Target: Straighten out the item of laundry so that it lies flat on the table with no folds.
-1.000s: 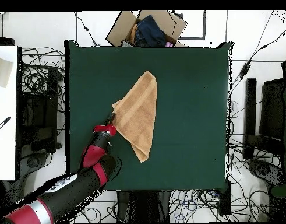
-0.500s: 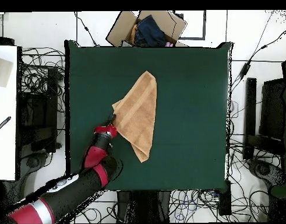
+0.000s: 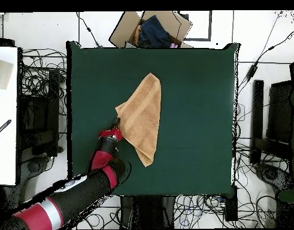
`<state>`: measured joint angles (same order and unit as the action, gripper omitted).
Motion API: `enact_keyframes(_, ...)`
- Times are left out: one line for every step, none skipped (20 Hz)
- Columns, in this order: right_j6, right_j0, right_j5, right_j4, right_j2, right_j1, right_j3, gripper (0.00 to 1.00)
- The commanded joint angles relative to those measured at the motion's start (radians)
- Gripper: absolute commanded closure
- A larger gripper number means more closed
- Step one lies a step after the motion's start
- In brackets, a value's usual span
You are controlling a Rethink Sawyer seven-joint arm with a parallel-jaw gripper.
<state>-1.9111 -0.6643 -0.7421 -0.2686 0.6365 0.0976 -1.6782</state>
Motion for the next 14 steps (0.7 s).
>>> enact_keyframes(-0.18, 0.091, 0.052, 0.176, -0.192, 0.008, -0.058, 1.0)
enact_keyframes(-0.18, 0.108, 0.047, 0.212, -0.196, -0.001, -0.058, 1.0)
enact_keyframes(-0.177, 0.124, 0.042, 0.247, -0.198, -0.008, -0.058, 1.0)
enact_keyframes(-0.176, 0.134, 0.037, 0.268, -0.2, -0.013, -0.058, 1.0)
enact_keyframes(-0.175, 0.15, 0.034, 0.301, -0.204, -0.023, -0.058, 1.0)
enact_keyframes(-0.176, 0.162, 0.03, 0.324, -0.208, -0.028, -0.057, 1.0)
enact_keyframes(-0.177, 0.173, 0.023, 0.348, -0.211, -0.033, -0.055, 1.0)
enact_keyframes(-0.177, 0.183, 0.012, 0.37, -0.211, -0.035, -0.052, 1.0)
enact_keyframes(-0.176, 0.193, 0.013, 0.39, -0.214, -0.039, -0.049, 1.0)
enact_keyframes(-0.173, 0.198, 0.007, 0.402, -0.213, -0.041, -0.047, 1.0)
enact_keyframes(-0.173, 0.202, 0.003, 0.408, -0.215, -0.042, -0.047, 1.0)
enact_keyframes(-0.172, 0.21, 0.003, 0.418, -0.22, -0.044, -0.045, 1.0)
enact_keyframes(-0.172, 0.216, -0.008, 0.425, -0.221, -0.044, -0.043, 1.0)
enact_keyframes(-0.173, 0.223, -0.014, 0.436, -0.225, -0.047, -0.046, 1.0)
